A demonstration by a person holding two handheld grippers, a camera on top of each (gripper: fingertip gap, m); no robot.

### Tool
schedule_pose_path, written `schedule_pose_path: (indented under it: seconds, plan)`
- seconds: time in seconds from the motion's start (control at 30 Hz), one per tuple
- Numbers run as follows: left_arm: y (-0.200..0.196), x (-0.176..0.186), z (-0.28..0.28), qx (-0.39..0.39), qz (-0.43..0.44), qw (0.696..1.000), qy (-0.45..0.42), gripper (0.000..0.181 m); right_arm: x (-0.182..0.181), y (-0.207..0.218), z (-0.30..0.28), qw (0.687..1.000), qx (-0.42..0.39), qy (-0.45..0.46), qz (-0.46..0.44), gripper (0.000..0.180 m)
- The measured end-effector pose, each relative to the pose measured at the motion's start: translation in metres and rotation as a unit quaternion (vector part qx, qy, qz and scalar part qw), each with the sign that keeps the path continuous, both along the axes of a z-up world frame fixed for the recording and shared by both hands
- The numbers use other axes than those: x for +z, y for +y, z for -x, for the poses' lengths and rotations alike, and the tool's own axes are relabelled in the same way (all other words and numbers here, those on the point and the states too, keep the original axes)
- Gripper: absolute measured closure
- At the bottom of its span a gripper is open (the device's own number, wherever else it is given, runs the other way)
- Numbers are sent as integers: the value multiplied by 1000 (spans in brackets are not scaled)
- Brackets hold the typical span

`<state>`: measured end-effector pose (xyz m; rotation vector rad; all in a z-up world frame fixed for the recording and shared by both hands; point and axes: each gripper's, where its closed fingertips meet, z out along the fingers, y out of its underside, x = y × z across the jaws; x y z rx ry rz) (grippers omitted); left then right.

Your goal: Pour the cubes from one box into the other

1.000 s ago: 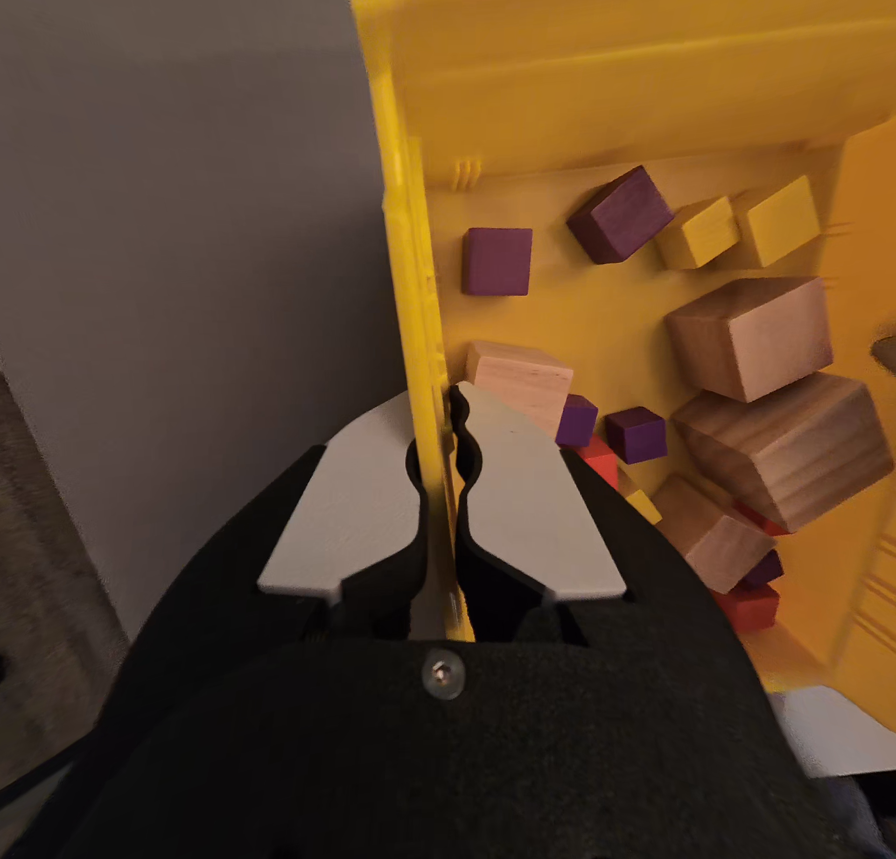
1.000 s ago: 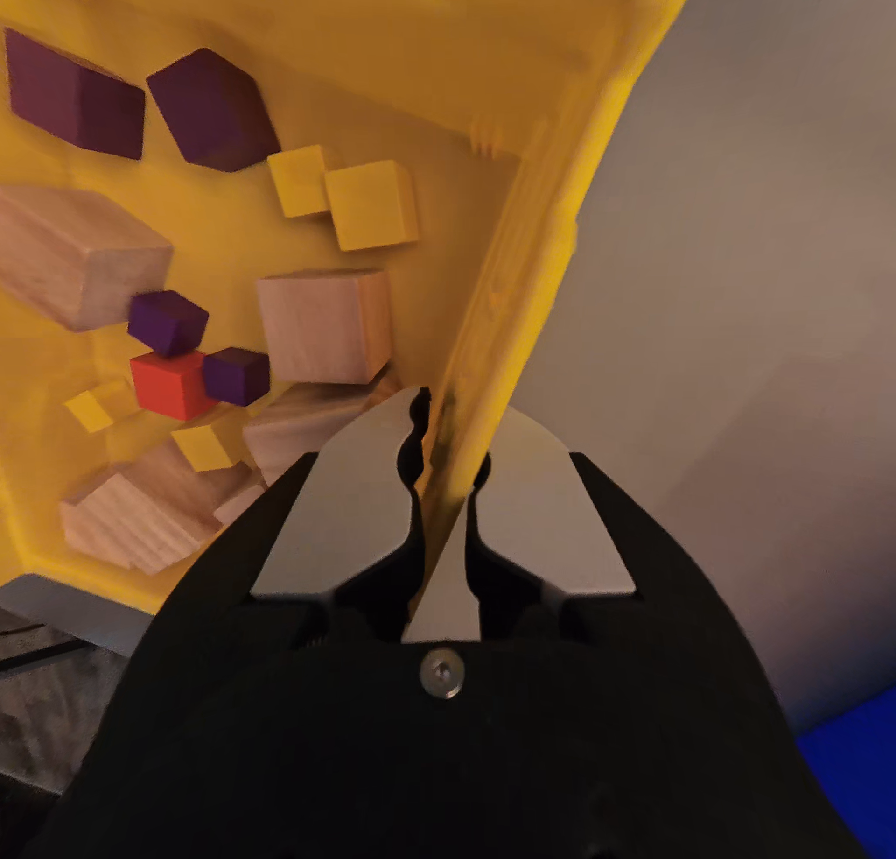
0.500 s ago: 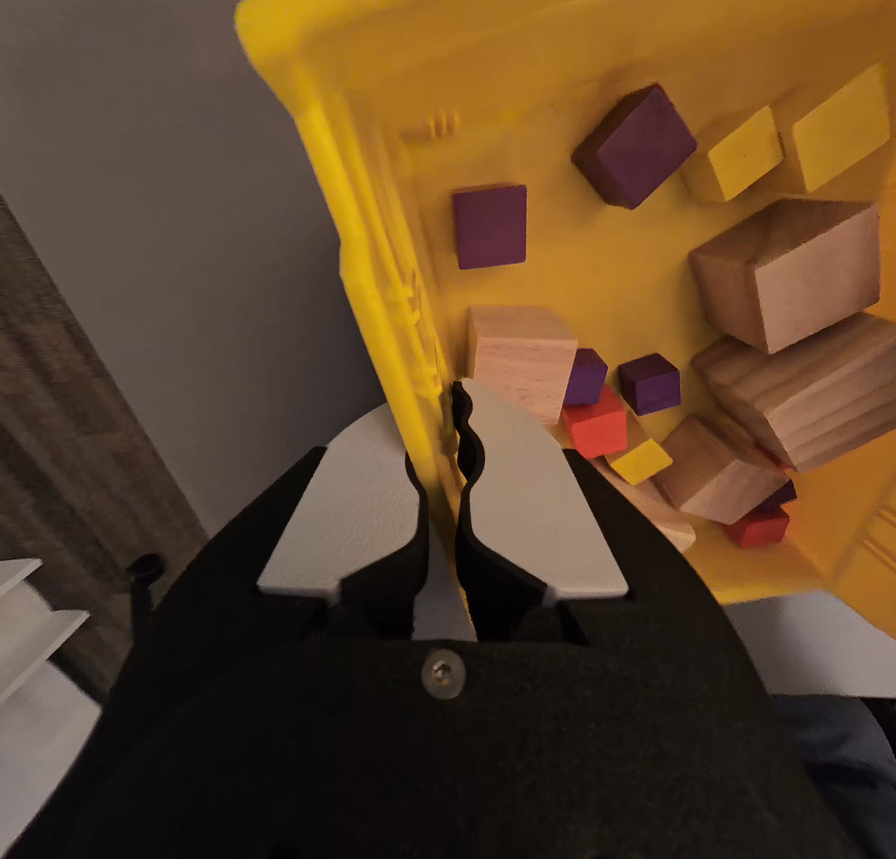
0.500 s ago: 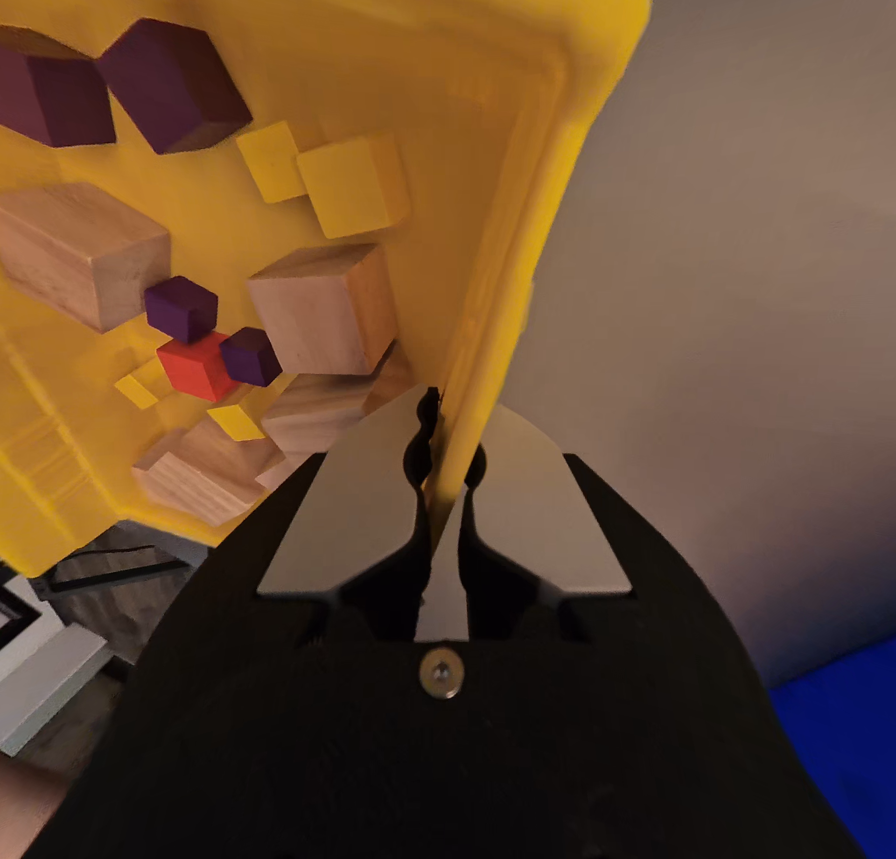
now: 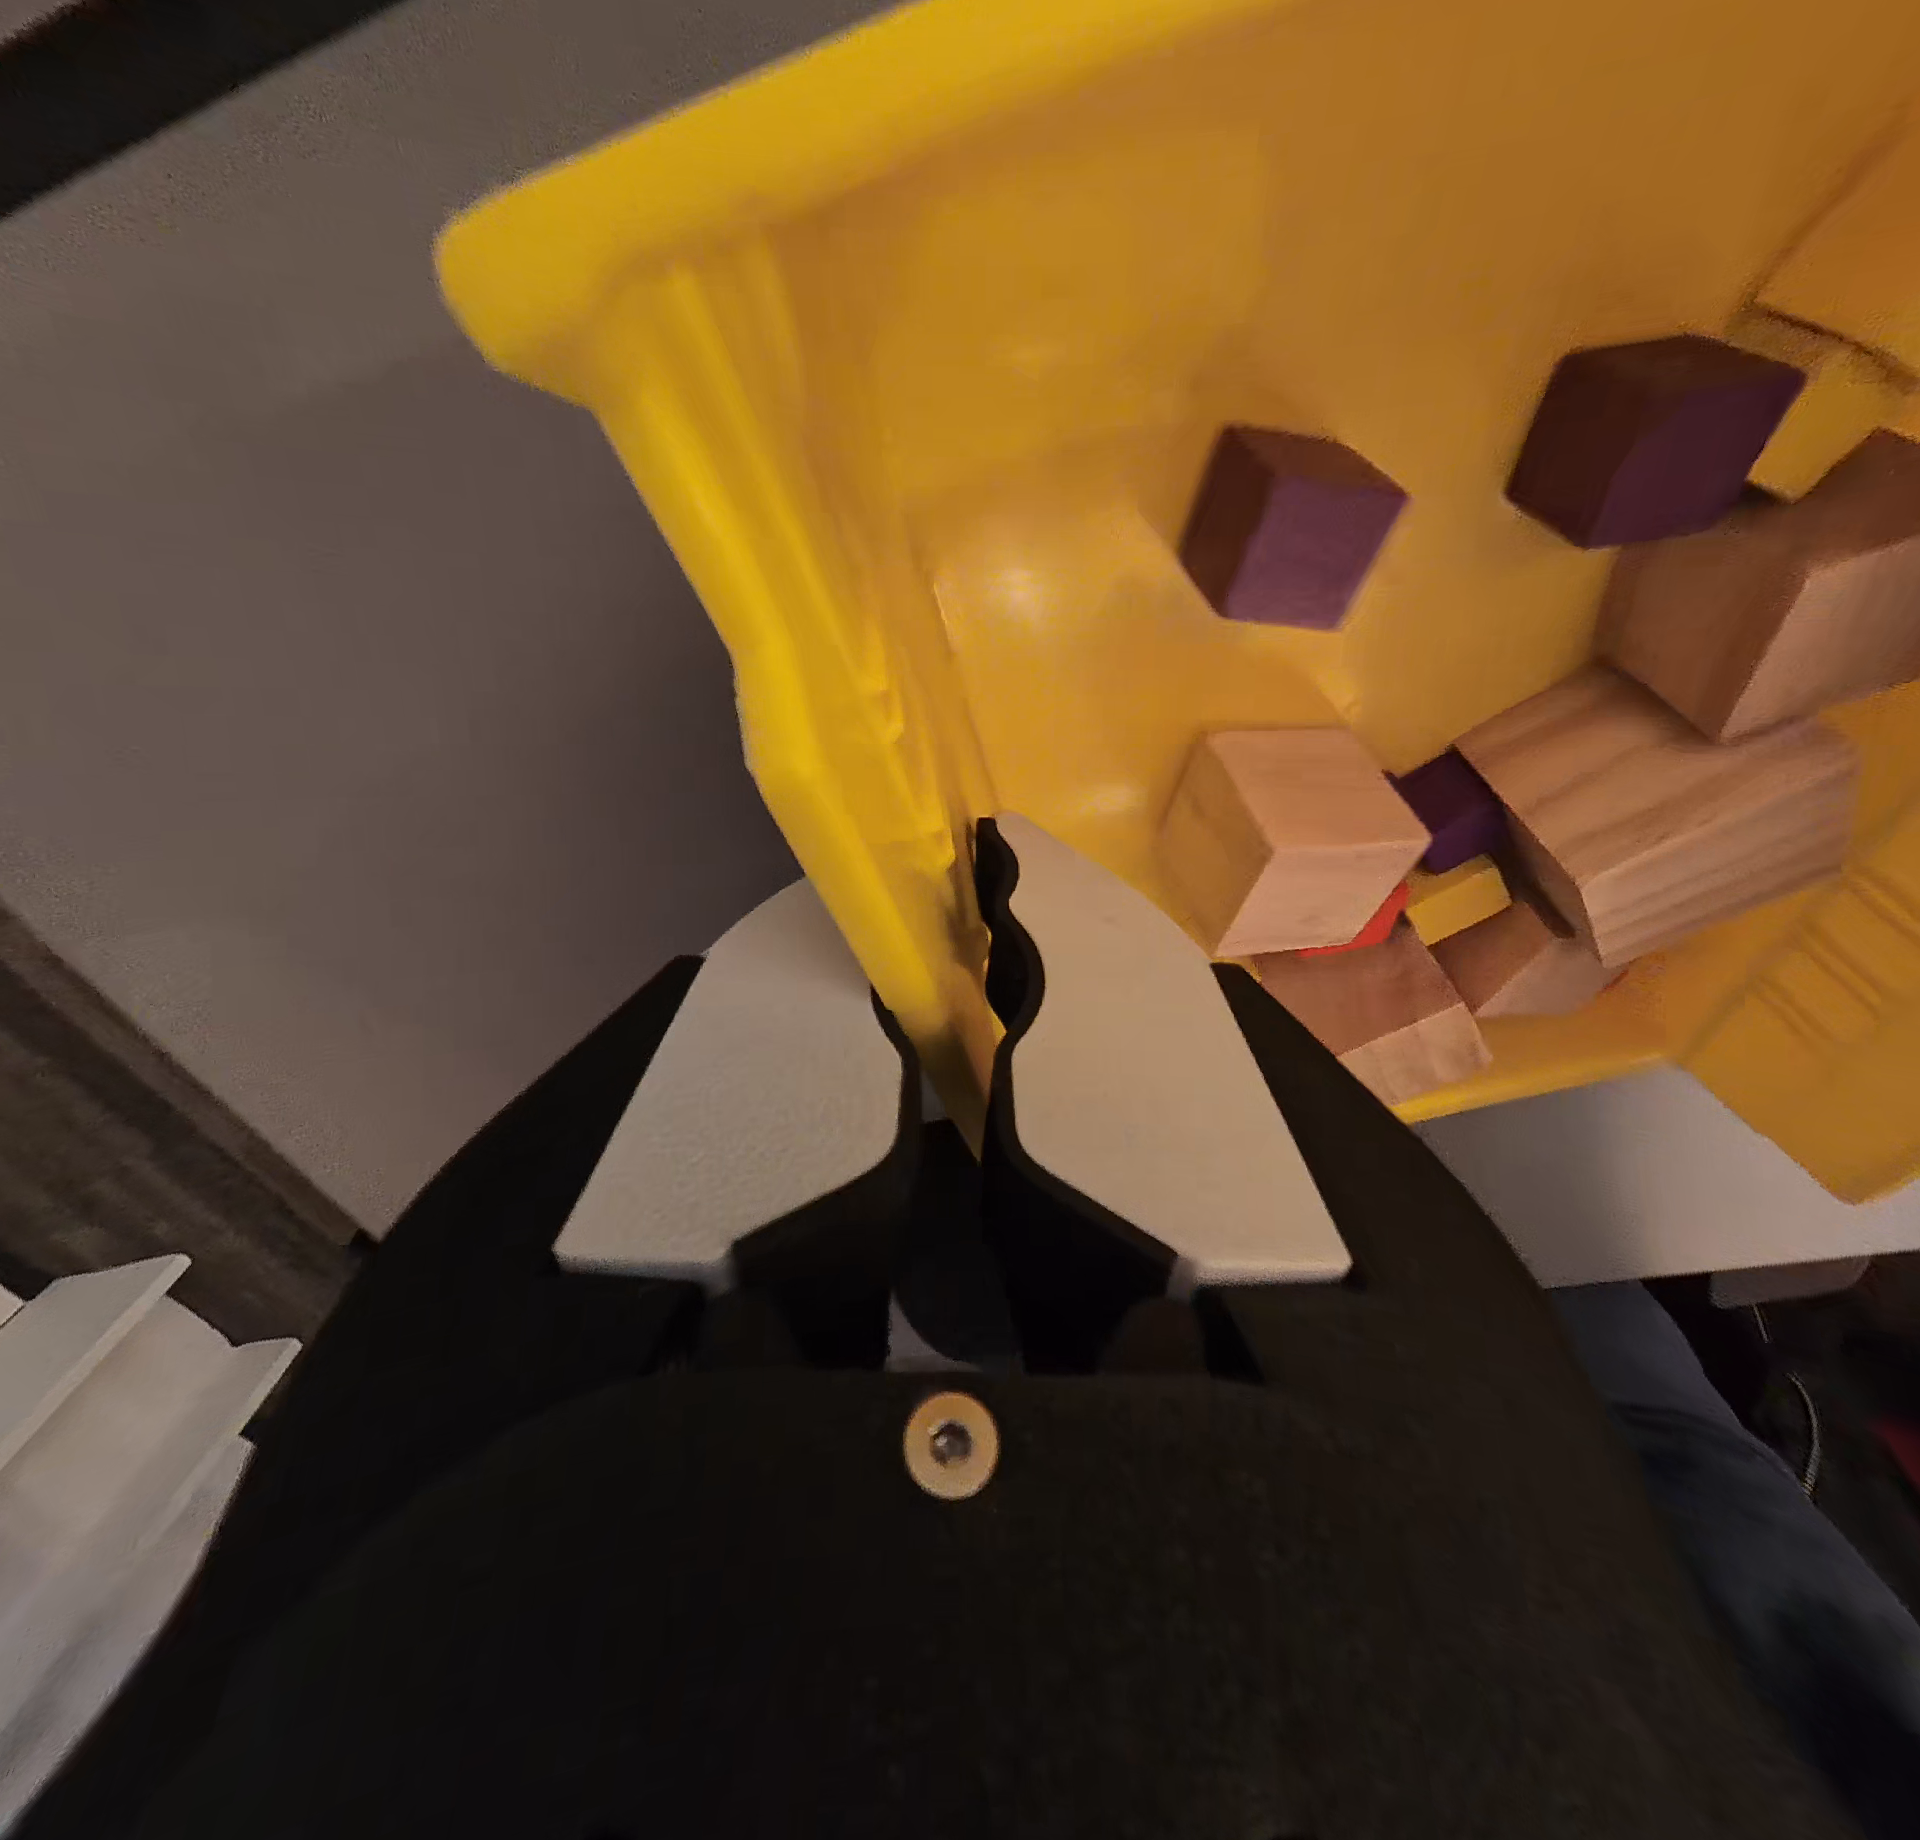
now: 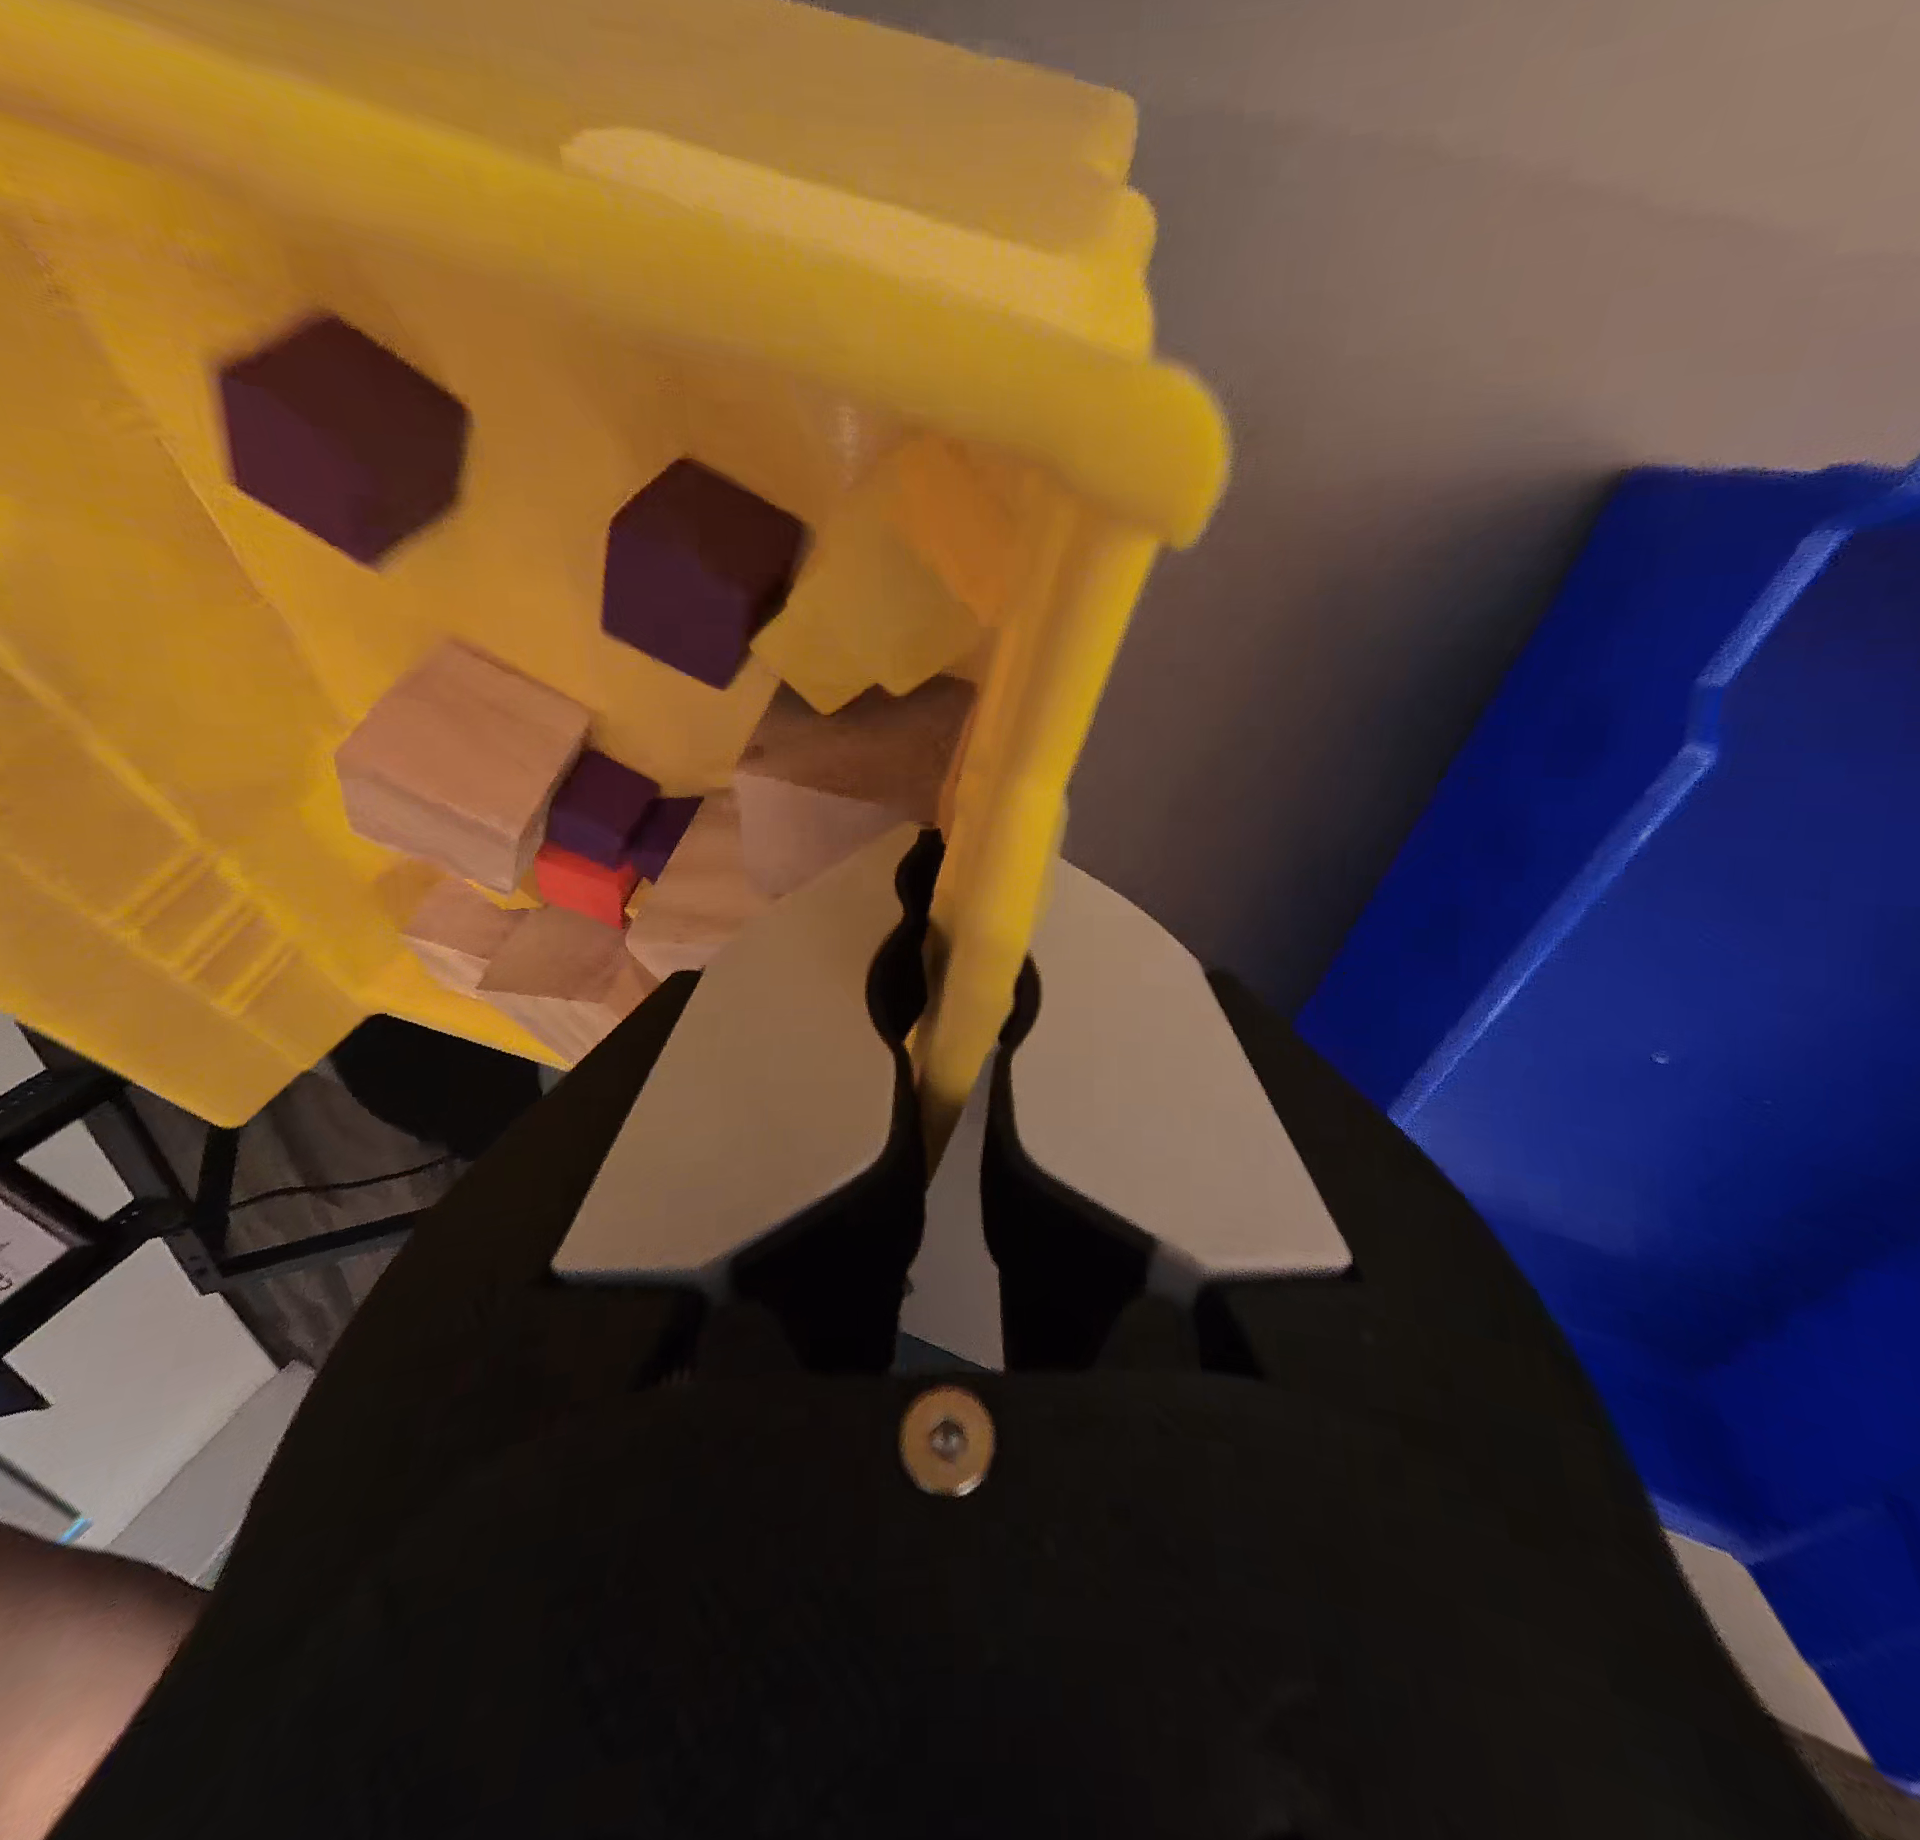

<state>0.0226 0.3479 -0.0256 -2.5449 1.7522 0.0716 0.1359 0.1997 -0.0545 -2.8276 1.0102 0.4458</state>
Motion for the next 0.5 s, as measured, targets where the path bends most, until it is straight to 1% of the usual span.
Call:
schedule_pose_path:
  seconds: [0.1,0.13,0.3,0.4,0.5]
  plan:
    - [-9,-25,-3,-7,8,1000,-7,174,-20,-8,-4,1000,-7,12,-2,174]
    - [-11,-33,-3,-5,17,1000,-12,174,-25,-11,-3,1000,3,10,6,174]
    - [-13,-66,0,26,64,997,-32,175,-47,-12,-4,999,15,-31,23,173]
    - [-10,-79,1,30,60,997,-41,175,-60,-11,-4,997,15,-61,42,171]
    - [-10,-79,-1,33,51,996,-64,175,-61,-14,-5,993,20,-102,52,170]
